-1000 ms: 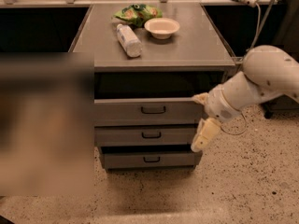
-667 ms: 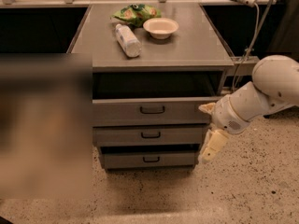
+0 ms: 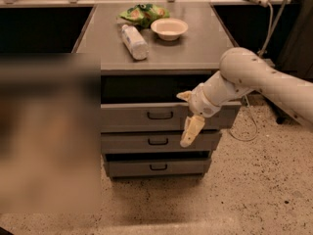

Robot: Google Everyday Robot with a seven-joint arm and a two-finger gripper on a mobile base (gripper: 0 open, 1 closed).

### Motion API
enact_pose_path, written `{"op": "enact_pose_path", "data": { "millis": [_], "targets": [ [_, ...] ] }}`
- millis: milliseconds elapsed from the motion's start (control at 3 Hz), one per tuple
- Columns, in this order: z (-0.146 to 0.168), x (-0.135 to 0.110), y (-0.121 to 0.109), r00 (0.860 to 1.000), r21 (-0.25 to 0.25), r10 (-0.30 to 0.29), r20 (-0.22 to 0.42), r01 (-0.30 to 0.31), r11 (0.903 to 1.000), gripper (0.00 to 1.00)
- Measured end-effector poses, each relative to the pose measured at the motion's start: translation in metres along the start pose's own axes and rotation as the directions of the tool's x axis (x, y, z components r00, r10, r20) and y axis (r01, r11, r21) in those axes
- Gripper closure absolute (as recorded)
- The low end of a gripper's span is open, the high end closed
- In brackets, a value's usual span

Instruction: Open top drawer

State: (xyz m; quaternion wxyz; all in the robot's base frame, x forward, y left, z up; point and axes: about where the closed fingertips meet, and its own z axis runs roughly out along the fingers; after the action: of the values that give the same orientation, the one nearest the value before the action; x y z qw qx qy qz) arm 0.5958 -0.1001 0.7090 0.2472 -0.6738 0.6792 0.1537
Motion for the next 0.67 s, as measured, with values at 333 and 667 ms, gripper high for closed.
{"op": "enact_pose_path", "data": {
  "millis": [333, 667],
  "targets": [
    [0.035, -0.018, -0.037, 0.996, -0.018, -0.087, -0.001, 0.087, 0.9961, 0.00],
    [0.063, -0.008, -0.036, 0.995, -0.134, -0.089, -0.037, 0.083, 0.9874, 0.00]
  ]
}}
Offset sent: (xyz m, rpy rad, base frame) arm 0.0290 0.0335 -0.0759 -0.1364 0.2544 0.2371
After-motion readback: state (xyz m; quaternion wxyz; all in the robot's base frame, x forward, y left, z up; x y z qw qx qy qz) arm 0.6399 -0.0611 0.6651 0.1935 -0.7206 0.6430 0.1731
